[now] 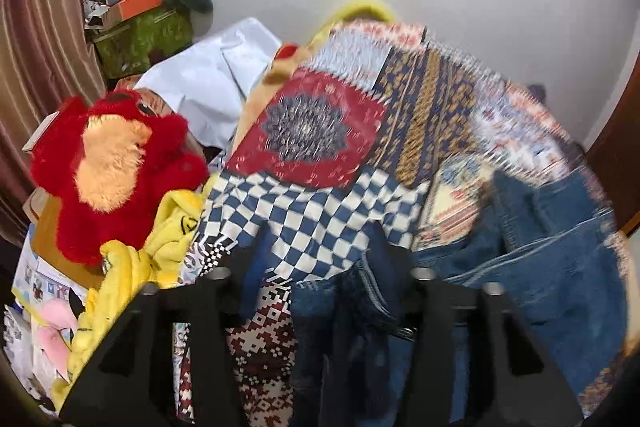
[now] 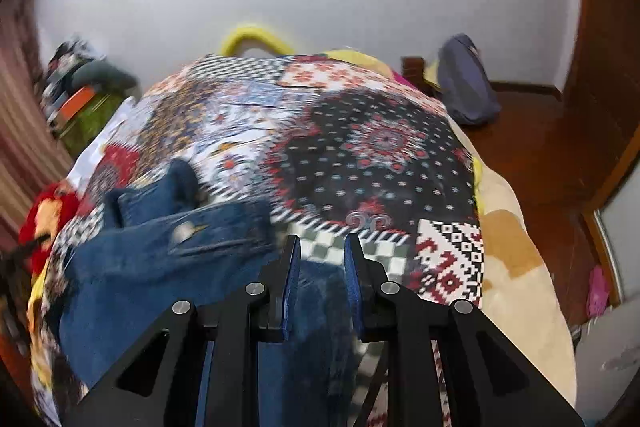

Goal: Fold large clothes

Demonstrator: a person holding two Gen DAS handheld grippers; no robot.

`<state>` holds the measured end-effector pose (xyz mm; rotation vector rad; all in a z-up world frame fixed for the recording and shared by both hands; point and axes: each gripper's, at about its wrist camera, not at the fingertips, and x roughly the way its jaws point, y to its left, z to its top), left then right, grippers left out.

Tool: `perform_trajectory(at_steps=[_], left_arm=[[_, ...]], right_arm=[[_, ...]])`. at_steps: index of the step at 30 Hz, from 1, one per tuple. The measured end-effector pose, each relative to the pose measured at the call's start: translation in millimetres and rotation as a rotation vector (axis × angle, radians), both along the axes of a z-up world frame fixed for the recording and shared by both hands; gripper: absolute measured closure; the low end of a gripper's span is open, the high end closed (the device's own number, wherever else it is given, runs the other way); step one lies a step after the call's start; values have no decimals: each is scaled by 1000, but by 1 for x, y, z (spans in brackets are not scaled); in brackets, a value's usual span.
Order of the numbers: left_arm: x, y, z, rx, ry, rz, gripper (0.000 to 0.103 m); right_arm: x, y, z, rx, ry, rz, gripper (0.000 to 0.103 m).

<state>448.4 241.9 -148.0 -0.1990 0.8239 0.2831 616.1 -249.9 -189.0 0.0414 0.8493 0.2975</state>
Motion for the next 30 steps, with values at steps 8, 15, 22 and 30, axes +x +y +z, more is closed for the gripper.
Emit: perform_trajectory(at_steps=[8, 15, 22, 30], left_arm=[[-19, -34, 1, 18, 60, -127, 16], [-10, -78, -39, -78, 184, -244, 9], [24, -90, -79, -64, 271, -288, 9], [68, -32, -86, 7, 286, -144, 4]], right_arm=[[-44, 68, 19, -16, -37, 221, 85], [-48, 130, 0, 10, 37, 350, 85], [-28, 170, -58, -30, 183, 413, 85], [2, 134, -61, -61, 122, 294, 86]])
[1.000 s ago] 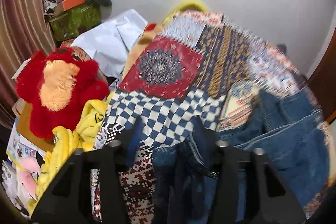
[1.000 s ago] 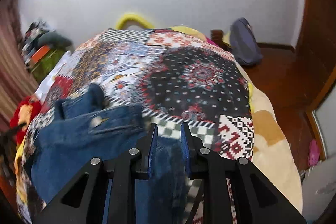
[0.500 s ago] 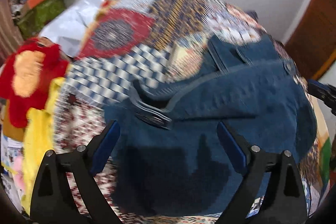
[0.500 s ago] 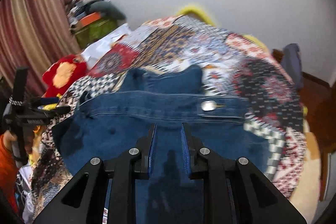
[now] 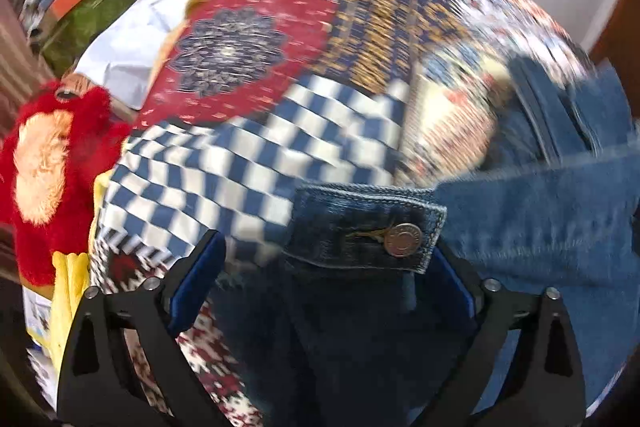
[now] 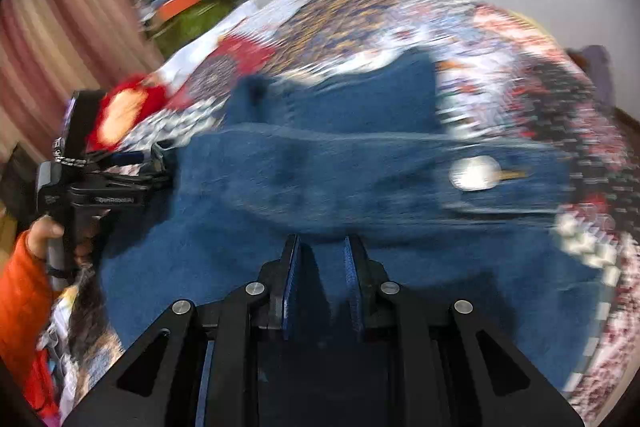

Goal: Fold large clothes

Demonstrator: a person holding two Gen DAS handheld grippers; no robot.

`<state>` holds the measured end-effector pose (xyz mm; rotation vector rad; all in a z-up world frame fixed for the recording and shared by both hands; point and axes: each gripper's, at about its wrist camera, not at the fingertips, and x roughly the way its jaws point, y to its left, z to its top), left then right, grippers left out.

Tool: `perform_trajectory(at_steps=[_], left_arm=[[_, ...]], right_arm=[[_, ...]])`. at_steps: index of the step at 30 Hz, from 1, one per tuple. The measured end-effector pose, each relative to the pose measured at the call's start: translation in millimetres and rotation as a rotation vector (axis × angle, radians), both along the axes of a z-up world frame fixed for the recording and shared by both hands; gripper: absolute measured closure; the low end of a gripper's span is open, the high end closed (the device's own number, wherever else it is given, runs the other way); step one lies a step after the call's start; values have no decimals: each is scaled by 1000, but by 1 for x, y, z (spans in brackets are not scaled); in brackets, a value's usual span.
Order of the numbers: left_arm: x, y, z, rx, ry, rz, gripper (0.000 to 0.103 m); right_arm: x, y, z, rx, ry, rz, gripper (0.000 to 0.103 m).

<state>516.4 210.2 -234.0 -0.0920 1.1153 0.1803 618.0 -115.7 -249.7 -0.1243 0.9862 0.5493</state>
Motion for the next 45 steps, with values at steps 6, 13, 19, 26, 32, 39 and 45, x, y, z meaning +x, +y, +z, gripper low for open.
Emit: perform_trajectory(at_steps=[6, 13, 19, 26, 32, 39, 45], left_arm=[[-11, 13, 29, -24, -71, 80, 4], [-52, -34, 69, 135, -143, -71, 4], [-84, -74, 80, 79, -184, -178, 3], [-94, -96, 39, -21, -93, -205, 3], [-106, -90, 1, 4, -33, -160, 2], [-126, -67, 0, -18, -14, -81, 2], [-149, -61, 1, 60, -11, -85, 2]], right_arm=[[7, -38, -5, -65, 39, -115, 85], [-35, -20, 30, 4, -1, -2, 85], [-81, 19, 48, 30, -30, 154, 85], [-97, 56, 12, -143, 2, 234, 85], [-100, 36, -16, -181, 16, 222, 86], [-108, 19, -12, -210, 11, 205, 85], [-107, -8, -9, -278, -7, 133, 85]])
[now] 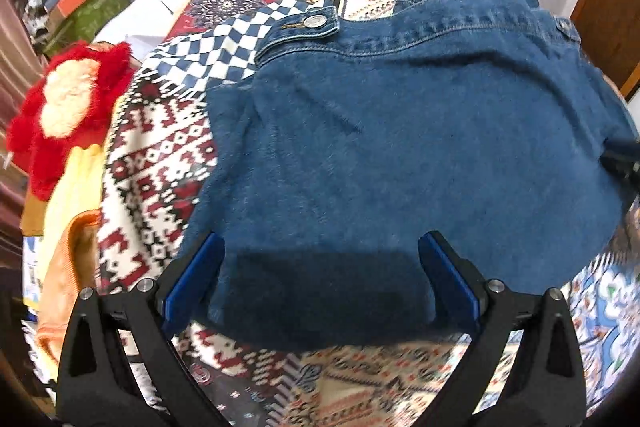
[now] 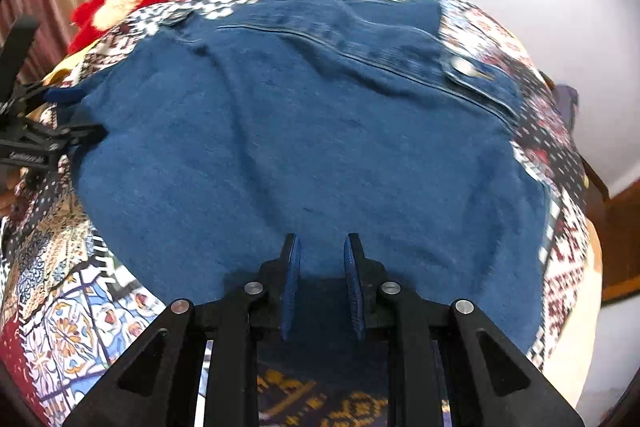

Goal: Fold large clothes

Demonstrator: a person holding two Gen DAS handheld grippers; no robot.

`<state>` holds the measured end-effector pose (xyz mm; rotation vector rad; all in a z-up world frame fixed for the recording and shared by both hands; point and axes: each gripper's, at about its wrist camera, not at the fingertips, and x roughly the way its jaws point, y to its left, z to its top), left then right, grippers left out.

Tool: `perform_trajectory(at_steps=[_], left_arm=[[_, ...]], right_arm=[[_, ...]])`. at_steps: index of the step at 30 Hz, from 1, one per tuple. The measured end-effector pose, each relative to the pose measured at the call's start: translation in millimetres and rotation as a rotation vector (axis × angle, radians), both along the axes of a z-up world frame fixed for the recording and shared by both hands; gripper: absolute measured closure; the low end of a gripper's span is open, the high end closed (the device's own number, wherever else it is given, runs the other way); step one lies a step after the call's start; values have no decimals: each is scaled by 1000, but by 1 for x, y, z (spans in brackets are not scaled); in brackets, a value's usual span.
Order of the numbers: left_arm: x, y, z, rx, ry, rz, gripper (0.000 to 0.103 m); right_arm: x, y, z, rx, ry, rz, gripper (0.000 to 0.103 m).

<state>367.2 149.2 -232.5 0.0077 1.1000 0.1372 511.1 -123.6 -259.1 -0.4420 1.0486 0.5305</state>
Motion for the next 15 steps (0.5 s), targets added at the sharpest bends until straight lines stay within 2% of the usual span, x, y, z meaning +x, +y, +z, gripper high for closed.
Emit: perform_trajectory(at_steps=[8, 11, 15], left_arm=[[-35, 12, 8, 55, 3, 47, 2], [-50, 30, 7, 21, 13, 104, 2], [-69, 53, 8, -34, 10, 193, 2]], right_arm=[[-14, -36, 12, -1, 4, -21, 85], [-18, -44, 15, -66, -19, -65, 85], [-19, -70, 21, -19, 22, -147, 85]])
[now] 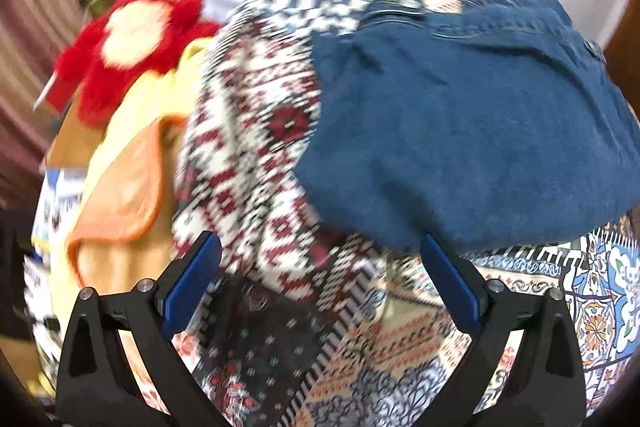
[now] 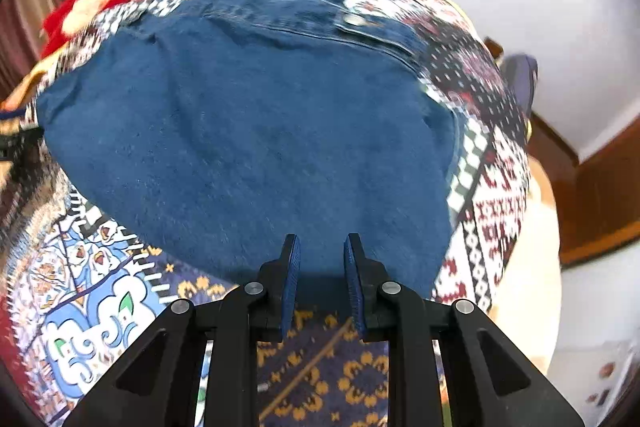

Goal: Fold large clothes

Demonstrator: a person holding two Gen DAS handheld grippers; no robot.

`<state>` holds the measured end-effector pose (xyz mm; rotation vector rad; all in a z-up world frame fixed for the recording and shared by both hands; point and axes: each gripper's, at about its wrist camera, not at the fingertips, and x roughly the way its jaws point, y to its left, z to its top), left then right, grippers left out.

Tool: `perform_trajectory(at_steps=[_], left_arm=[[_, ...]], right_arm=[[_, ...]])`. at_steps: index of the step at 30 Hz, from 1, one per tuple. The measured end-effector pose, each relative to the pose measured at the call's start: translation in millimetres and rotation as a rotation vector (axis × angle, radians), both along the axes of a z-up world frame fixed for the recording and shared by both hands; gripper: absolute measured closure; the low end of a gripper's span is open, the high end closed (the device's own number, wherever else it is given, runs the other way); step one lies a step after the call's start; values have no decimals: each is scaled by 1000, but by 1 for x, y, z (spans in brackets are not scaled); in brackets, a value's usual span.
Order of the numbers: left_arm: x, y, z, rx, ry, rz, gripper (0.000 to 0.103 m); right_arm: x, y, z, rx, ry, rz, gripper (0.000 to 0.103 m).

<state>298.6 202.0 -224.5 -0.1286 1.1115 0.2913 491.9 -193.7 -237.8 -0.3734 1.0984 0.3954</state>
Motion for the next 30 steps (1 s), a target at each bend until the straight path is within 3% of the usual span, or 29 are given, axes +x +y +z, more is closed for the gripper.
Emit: perform_trajectory(at_steps=[3, 11, 18, 21, 26, 30], left_arm=[[-17, 10, 3, -73, -25, 46, 2], [-22, 4, -23, -518, -55, 132, 2], [12, -22, -50, -718, -74, 111, 8], [26, -20, -54, -745, -131, 118, 13], [45, -4, -63, -797, -194, 189, 20], [53, 15, -75, -938, -270, 277, 21]], right_arm=[[-1, -12, 6, 29, 8, -55, 85], [-6, 8, 35, 186, -23, -56, 85], [2, 58, 16, 216, 37, 22, 85], [9, 74, -10, 181, 85, 45, 85], [16, 75, -24, 218, 72, 48, 85], [20, 72, -26, 258, 84, 45, 85]])
